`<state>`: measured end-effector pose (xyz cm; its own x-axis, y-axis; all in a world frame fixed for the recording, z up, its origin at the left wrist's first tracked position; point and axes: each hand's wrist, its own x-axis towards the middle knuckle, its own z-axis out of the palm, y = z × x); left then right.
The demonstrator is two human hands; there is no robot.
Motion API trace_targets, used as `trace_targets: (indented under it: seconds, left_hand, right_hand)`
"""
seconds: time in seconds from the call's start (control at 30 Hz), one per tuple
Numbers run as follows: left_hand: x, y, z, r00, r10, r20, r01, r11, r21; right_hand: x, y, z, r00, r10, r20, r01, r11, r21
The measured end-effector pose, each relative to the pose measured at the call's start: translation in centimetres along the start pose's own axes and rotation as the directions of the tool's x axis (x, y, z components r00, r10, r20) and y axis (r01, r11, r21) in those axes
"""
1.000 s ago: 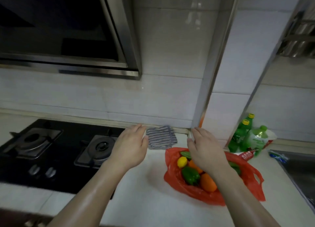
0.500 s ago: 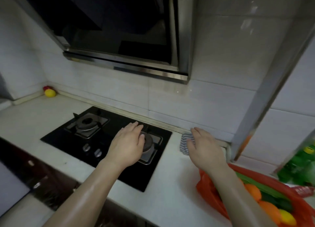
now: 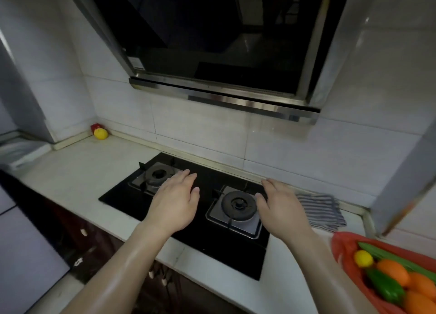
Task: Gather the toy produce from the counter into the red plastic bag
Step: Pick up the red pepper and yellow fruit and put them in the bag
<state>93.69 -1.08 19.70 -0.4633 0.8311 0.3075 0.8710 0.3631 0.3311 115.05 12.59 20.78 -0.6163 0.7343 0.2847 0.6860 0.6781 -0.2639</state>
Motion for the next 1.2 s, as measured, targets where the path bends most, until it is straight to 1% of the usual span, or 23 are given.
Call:
trace_targets:
  seconds: [0.27, 0.4, 0.57, 0.73, 0.83, 0.97, 1.2]
  left_hand:
    - [3.0, -4.4, -1.5, 1.0, -0.029, 0.003, 0.029, 1.0, -0.003]
    - [4.8, -6.2, -1.9, 0.999, -0.05, -0.018, 0.05, 0.999, 0.012]
    - [6.9, -9.4, -2.9, 0.991, -0.121, -0.054, 0.123, 0.992, 0.037]
    - [8.4, -13.2, -4.1, 0.979, -0.185, -0.087, 0.189, 0.981, 0.036]
    - [8.9, -15.9, -4.9, 0.975, -0.202, -0.092, 0.206, 0.978, 0.034]
    - [9.6, -21.1, -6.3, 0.973, -0.213, -0.087, 0.216, 0.976, 0.024]
    - [10.4, -31.4, -9.5, 0.98, -0.187, -0.064, 0.187, 0.982, 0.0]
  right_hand:
    - [4.1, -3.2, 0.9, 1.0, -0.012, -0.008, 0.012, 1.0, 0.001]
    - [7.6, -4.3, 2.0, 0.999, -0.05, 0.001, 0.05, 0.998, 0.043]
    - [12.0, -6.7, 3.7, 0.992, -0.116, 0.056, 0.107, 0.985, 0.136]
    - [15.2, -9.9, 5.4, 0.979, -0.182, 0.087, 0.168, 0.974, 0.151]
    - [16.9, -12.3, 6.6, 0.977, -0.197, 0.081, 0.182, 0.97, 0.158]
    - [18.8, -16.5, 8.4, 0.981, -0.182, 0.063, 0.171, 0.974, 0.15]
    - [21.0, -26.5, 12.5, 0.985, -0.163, 0.048, 0.155, 0.978, 0.137]
